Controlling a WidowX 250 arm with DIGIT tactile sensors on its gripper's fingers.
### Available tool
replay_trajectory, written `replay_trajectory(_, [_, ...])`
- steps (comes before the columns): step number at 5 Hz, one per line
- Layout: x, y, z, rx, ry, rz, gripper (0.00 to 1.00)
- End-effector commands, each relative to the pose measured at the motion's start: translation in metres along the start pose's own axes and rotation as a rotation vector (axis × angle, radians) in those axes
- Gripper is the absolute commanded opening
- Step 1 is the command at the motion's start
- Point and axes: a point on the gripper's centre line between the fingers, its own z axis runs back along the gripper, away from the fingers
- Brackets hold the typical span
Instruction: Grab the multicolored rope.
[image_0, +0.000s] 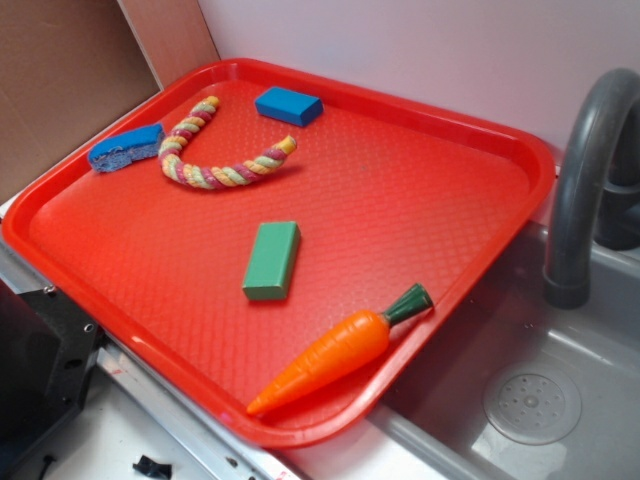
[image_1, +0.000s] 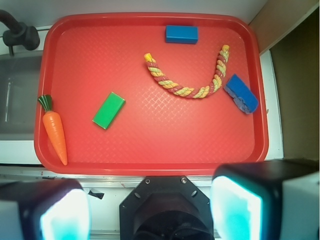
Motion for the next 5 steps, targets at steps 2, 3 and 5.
replay_trajectory(2, [0.013, 0.013, -0.012, -0.026, 0.000, 0.255, 1.00])
replay_trajectory(3, [0.031, 0.028, -0.028, -0.038, -0.026, 0.507, 1.00])
replay_trajectory(5, [0.057, 0.059, -0.087, 0.105, -0.153, 0.985, 1.00])
